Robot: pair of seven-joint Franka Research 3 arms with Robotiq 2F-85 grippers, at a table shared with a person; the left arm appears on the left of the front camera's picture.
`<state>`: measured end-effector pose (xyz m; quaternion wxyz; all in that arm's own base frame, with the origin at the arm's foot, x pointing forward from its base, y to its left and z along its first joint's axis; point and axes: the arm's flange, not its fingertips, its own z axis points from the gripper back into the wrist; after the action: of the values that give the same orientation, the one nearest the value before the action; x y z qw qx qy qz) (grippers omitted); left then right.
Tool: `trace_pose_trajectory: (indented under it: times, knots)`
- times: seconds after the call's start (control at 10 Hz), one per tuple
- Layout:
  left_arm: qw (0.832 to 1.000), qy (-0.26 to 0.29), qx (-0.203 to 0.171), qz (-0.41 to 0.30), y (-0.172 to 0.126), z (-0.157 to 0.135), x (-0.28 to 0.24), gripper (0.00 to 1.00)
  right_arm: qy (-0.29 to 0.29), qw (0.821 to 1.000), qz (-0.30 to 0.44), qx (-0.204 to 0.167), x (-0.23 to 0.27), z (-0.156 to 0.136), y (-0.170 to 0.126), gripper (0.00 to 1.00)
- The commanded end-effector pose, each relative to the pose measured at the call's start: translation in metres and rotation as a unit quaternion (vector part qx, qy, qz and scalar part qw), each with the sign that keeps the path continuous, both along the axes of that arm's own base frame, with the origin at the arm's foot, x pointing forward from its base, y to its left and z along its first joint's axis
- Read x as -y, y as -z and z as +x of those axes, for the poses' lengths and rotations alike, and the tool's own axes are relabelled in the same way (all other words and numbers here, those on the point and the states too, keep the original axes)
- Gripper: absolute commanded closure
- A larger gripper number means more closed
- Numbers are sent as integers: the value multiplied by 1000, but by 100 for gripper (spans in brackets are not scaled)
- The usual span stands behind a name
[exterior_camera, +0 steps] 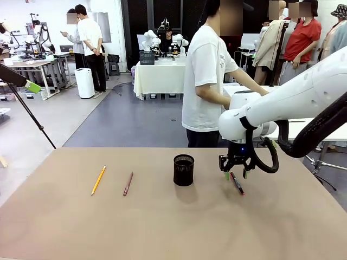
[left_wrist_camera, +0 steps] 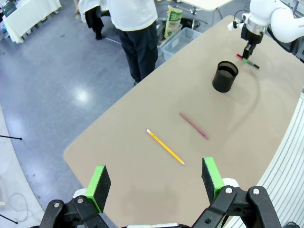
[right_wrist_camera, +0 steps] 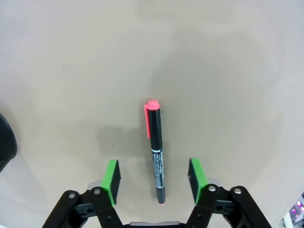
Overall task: Place the pens into the pen holder.
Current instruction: Pick up a writing instrument from the table and place it into the Pen holder.
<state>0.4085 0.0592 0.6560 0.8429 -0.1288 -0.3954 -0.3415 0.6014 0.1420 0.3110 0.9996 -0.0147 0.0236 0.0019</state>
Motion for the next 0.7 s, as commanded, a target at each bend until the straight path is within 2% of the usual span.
trace_pose_trajectory:
  times: [0.0, 0.1, 0.6]
  knots:
    - [1000, 3, 2, 1, 0, -2, 0, 0, 18, 1000, -5, 14, 0, 10, 3, 79]
    - [1000, 3, 2, 1, 0, -2, 0, 0, 20, 1000, -5, 15, 0, 10, 3, 99]
    - [1000, 3, 2, 1, 0, -2, 0, 0, 16, 1000, -15, 14, -1, 9, 4, 100]
